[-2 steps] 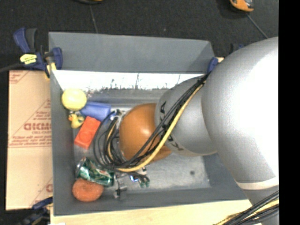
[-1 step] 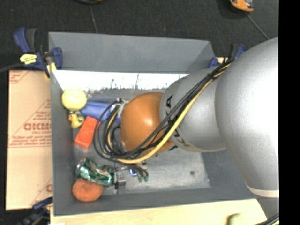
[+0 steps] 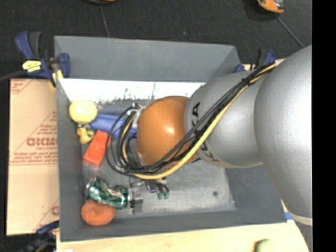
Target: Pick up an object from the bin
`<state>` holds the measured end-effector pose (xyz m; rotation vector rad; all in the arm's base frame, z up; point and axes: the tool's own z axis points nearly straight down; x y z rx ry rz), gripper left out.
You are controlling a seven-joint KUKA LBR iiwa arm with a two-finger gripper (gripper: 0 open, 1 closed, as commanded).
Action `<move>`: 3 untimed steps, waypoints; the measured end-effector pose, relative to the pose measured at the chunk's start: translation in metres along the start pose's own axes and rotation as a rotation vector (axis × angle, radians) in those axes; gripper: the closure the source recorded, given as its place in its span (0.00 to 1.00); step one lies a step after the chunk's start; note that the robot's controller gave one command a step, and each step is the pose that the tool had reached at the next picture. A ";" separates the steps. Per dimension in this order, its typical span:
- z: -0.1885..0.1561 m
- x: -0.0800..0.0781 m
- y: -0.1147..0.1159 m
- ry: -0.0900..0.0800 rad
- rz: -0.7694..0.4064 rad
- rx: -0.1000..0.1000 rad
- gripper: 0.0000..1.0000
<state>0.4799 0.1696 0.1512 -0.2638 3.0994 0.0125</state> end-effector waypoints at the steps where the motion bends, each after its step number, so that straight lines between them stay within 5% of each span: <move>1: -0.033 0.003 -0.003 0.002 0.016 -0.002 0.00; 2: 0.030 -0.002 -0.005 -0.003 -0.049 0.000 0.00; 3: 0.066 0.005 0.001 -0.018 -0.091 -0.004 1.00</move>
Offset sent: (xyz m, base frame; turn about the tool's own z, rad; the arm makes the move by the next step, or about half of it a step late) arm 0.0047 -0.0053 -0.0812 -0.1000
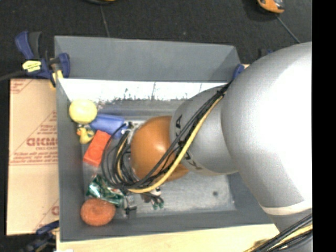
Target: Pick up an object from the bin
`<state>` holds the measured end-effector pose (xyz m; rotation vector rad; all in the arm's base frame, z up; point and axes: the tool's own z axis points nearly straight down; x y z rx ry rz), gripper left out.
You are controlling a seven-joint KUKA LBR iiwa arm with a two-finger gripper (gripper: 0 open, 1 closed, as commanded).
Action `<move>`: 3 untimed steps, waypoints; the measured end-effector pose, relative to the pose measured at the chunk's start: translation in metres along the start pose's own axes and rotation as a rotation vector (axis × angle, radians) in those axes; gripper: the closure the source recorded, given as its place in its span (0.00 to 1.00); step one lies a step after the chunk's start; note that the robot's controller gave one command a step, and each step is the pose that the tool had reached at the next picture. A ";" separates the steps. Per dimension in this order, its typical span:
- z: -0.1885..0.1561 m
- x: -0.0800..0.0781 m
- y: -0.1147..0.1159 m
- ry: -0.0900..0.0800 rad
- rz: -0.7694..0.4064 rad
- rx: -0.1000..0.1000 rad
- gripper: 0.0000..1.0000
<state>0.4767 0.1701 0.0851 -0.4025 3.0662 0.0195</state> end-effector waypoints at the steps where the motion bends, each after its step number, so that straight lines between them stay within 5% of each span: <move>1: 0.000 0.000 0.000 -0.001 0.001 0.000 1.00; 2: -0.034 -0.024 -0.011 -0.002 0.000 0.000 1.00; 3: -0.034 -0.024 -0.011 -0.002 0.001 -0.001 1.00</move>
Offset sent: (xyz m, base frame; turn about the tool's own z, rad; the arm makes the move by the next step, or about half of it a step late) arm 0.0235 -0.0047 0.0346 -0.0038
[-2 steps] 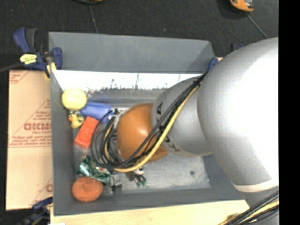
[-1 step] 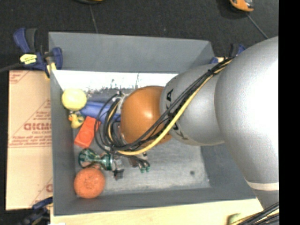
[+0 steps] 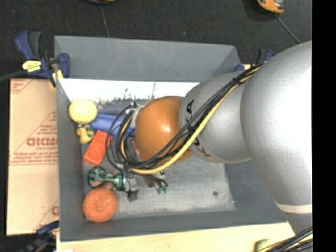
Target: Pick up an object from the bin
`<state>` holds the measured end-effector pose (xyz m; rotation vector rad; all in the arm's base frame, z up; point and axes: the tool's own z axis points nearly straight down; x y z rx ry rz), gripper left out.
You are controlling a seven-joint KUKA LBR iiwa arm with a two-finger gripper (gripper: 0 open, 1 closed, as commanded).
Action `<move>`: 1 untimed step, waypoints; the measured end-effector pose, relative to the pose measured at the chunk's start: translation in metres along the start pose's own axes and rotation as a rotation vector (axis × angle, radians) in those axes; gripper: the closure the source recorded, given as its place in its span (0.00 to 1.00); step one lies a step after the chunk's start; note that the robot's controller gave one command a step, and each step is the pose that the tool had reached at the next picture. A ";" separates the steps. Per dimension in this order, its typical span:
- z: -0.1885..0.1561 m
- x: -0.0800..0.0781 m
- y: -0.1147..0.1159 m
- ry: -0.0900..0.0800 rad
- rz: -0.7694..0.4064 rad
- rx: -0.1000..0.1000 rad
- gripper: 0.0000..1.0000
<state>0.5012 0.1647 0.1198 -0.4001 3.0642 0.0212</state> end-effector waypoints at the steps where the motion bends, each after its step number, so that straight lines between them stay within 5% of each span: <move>1: -0.073 0.004 0.000 0.004 0.021 0.000 1.00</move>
Offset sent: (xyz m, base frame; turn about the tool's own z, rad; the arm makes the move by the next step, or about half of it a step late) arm -0.0161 0.0151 -0.0498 -0.0362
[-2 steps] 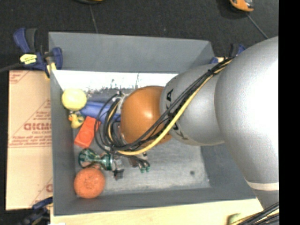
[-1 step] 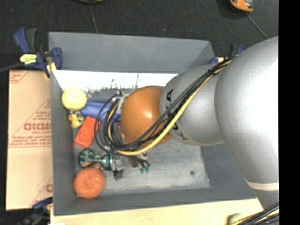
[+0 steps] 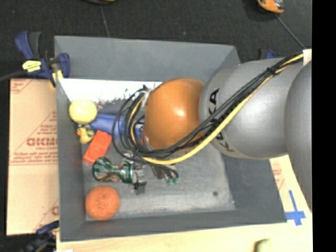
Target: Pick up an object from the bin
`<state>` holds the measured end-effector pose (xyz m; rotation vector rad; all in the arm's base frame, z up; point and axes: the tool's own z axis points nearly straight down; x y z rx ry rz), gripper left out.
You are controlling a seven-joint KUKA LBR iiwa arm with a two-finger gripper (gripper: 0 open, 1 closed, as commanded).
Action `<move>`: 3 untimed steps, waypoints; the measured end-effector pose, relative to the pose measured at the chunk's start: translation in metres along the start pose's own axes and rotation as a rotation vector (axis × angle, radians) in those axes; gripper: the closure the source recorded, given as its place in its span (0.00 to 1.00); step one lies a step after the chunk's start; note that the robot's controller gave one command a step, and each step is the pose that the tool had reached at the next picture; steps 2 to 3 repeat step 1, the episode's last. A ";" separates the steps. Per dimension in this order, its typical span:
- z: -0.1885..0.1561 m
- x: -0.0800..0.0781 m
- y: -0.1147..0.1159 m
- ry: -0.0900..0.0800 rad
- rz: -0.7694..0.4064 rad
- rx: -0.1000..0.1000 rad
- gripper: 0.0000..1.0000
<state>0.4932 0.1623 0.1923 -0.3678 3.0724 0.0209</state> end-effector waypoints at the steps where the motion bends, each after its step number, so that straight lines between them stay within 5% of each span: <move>1: 0.041 0.001 0.008 -0.009 -0.024 -0.001 1.00; 3: 0.041 0.001 0.008 -0.009 -0.024 -0.001 1.00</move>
Offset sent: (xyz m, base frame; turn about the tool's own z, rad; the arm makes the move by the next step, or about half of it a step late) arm -0.0186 0.0151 -0.0643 -0.0664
